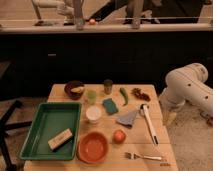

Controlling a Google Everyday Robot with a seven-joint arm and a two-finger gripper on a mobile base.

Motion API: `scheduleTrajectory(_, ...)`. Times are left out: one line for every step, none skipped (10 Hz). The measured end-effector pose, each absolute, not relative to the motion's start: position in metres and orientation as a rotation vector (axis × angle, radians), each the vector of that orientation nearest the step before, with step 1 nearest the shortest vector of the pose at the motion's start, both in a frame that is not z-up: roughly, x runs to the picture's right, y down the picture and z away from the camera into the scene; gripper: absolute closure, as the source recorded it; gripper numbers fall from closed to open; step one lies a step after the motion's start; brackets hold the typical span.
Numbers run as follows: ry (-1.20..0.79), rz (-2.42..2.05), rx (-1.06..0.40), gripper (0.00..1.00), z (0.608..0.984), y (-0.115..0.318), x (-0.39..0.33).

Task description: Place banana in red bowl

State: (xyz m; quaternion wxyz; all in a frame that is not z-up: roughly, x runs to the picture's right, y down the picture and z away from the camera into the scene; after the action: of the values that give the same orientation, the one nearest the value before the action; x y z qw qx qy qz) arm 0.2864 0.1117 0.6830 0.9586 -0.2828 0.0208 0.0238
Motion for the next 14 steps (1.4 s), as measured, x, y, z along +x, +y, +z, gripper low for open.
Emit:
scheduleTrajectory(0.042,0.048,-0.574,0.20,0.6830,0.1118,0.2864)
scheduleTrajectory(0.042,0.048,-0.574,0.20,0.6830,0.1118,0.2864)
scheduleTrajectory(0.042,0.048,-0.574,0.20,0.6830,0.1117,0.2864)
scheduleTrajectory(0.042,0.048,-0.574,0.20,0.6830,0.1118,0.2864)
scheduleTrajectory(0.042,0.048,-0.574,0.20,0.6830,0.1118,0.2864)
scheduleTrajectory(0.042,0.048,-0.574,0.20,0.6830,0.1118,0.2864)
scheduleTrajectory(0.042,0.048,-0.574,0.20,0.6830,0.1117,0.2864)
scheduleTrajectory(0.042,0.048,-0.574,0.20,0.6830,0.1117,0.2864)
scheduleTrajectory(0.042,0.048,-0.574,0.20,0.6830,0.1118,0.2864)
scheduleTrajectory(0.042,0.048,-0.574,0.20,0.6830,0.1118,0.2864)
scheduleTrajectory(0.042,0.048,-0.574,0.20,0.6830,0.1118,0.2865)
scheduleTrajectory(0.041,0.050,-0.572,0.20,0.6829,0.1115,0.2865)
scheduleTrajectory(0.030,0.066,-0.562,0.20,0.6831,0.1083,0.2846)
scheduleTrajectory(0.022,0.085,-0.554,0.20,0.6837,0.1055,0.2826)
